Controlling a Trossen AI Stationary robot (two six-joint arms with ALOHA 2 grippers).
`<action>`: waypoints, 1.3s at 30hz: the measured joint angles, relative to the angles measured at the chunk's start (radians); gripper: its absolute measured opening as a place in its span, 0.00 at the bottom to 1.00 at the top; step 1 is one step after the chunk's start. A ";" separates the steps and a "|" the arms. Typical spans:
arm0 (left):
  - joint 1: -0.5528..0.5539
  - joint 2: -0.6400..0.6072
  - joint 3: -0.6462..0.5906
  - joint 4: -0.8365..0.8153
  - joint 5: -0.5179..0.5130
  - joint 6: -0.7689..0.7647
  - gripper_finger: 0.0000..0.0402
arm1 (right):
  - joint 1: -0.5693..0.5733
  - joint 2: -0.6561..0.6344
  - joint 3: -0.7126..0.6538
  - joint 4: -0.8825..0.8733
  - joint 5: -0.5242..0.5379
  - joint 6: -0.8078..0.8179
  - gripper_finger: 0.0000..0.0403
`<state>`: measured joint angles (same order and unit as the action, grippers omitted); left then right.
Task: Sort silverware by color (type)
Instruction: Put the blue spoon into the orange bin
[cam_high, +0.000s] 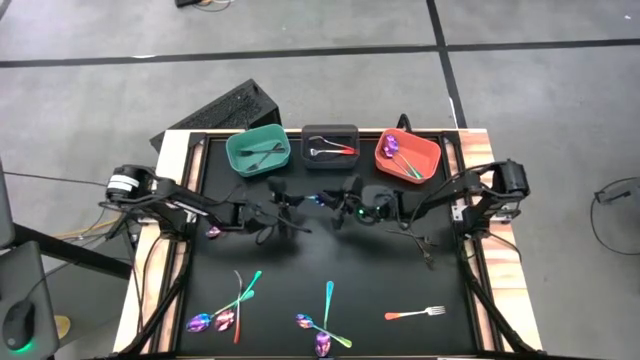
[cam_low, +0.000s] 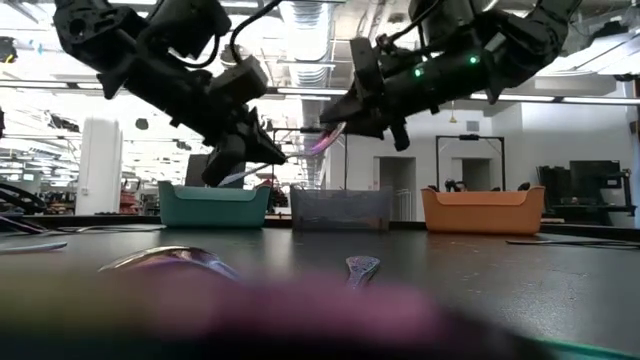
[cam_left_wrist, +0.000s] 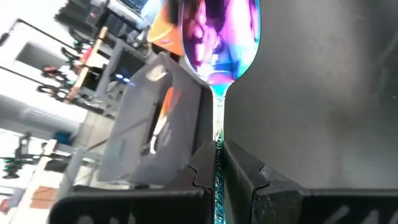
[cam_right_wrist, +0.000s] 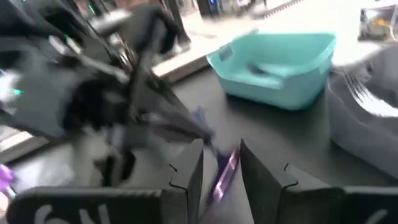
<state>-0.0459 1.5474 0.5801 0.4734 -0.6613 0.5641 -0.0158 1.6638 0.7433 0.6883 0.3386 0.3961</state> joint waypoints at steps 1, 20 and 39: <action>0.000 0.006 0.010 0.002 -0.008 0.010 0.01 | -0.001 -0.004 0.000 -0.031 0.003 0.009 0.31; 0.001 0.001 0.037 -0.010 -0.044 0.061 0.01 | -0.014 -0.013 -0.002 -0.077 0.030 0.043 0.07; 0.002 0.002 0.037 -0.059 0.010 0.021 0.02 | -0.027 -0.013 -0.001 -0.078 -0.024 0.085 0.37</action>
<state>-0.0441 1.5494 0.6167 0.4141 -0.6514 0.5851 -0.0425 1.6508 0.7418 0.6098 0.3141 0.4807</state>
